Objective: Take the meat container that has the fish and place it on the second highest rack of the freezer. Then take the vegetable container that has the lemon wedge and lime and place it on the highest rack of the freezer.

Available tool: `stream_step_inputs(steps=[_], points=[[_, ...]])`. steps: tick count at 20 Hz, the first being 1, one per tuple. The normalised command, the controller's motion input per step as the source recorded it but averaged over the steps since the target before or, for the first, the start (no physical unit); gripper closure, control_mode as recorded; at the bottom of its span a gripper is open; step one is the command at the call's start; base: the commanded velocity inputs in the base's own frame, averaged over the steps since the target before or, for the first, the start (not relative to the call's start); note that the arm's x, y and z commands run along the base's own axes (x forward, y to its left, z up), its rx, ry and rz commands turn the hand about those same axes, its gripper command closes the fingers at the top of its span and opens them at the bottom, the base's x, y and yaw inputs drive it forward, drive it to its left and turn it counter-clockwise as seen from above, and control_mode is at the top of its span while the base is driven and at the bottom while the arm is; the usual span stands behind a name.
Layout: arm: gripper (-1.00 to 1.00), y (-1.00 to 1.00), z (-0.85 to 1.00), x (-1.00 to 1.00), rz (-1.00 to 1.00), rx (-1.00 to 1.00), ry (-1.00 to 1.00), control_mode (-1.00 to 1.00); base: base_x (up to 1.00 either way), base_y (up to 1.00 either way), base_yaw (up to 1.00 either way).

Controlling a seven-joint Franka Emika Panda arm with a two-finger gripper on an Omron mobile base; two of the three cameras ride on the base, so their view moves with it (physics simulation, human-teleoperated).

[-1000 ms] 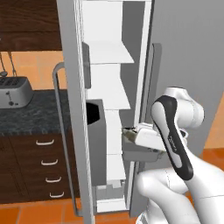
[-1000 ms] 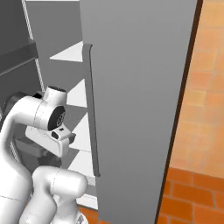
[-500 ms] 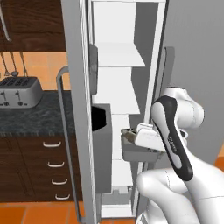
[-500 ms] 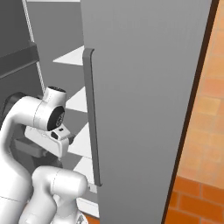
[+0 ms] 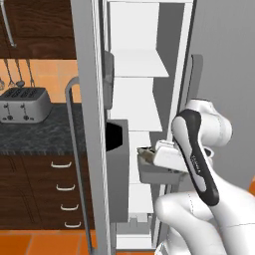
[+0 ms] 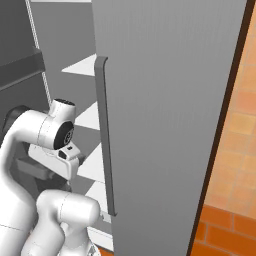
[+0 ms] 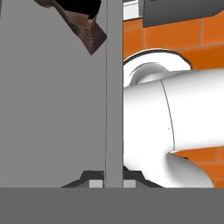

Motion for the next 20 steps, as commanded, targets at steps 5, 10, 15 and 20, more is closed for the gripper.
stream_step_inputs(steps=[5, 10, 15, 20], points=[[1.00, -0.21, 0.11, 0.33, 0.07, 0.00, -0.08, -1.00, 0.00, 0.00, 0.00], [1.00, -0.24, 0.06, 0.57, 0.11, 0.00, -0.10, -1.00, 0.00, 0.00, 0.00], [1.00, 0.00, 0.00, 0.61, 0.08, -0.02, -0.27, -1.00, 0.00, 0.00, 0.00], [1.00, 0.00, 0.00, 0.17, 0.00, 0.00, -0.40, -1.00, 0.00, 0.00, 0.00]])
